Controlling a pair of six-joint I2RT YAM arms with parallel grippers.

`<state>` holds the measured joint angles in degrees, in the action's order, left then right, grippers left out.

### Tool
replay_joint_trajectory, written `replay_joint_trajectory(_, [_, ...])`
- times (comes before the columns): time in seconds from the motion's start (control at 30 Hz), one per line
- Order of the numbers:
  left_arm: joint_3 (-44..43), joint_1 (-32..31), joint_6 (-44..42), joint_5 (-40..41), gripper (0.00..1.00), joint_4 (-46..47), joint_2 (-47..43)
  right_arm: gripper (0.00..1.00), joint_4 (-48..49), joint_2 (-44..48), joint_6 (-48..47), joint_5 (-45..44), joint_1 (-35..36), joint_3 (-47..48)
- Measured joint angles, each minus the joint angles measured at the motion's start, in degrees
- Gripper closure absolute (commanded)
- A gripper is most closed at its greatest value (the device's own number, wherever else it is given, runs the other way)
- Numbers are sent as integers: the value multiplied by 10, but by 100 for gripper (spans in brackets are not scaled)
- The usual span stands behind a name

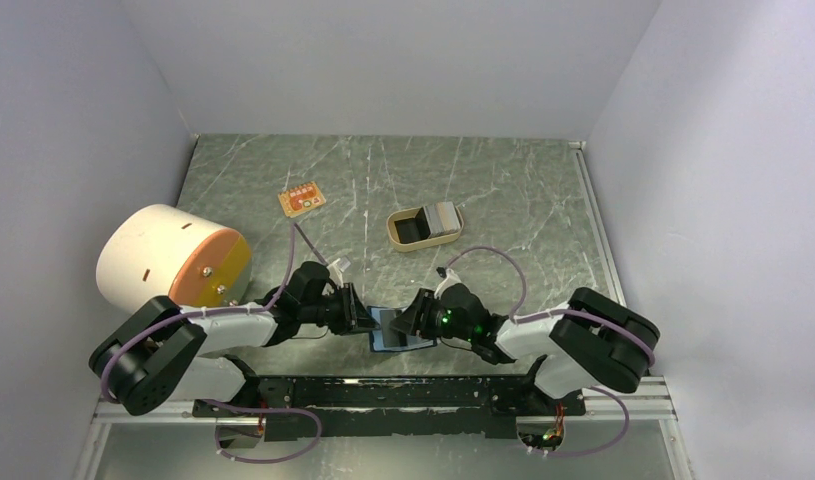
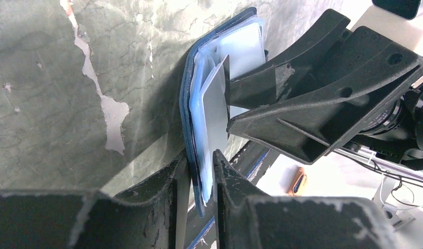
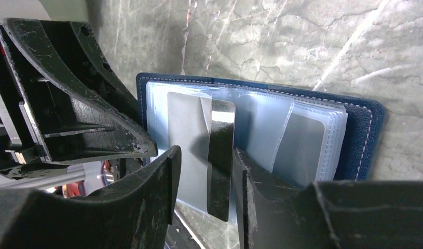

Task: Put the credit cards into the card holder
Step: Insert the credit card into the card holder.

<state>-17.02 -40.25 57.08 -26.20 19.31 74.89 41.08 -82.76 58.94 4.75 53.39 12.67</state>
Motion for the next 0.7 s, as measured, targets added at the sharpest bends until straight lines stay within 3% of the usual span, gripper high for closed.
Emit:
replay_joint_trajectory(0.37, [0,0,6,0,91,11,11,53,-120,60,-28,-27,4,19])
replay_joint_trajectory(0.7, [1,0,8,-1,91,15,12,49,-192,77,-48,-43,9,50])
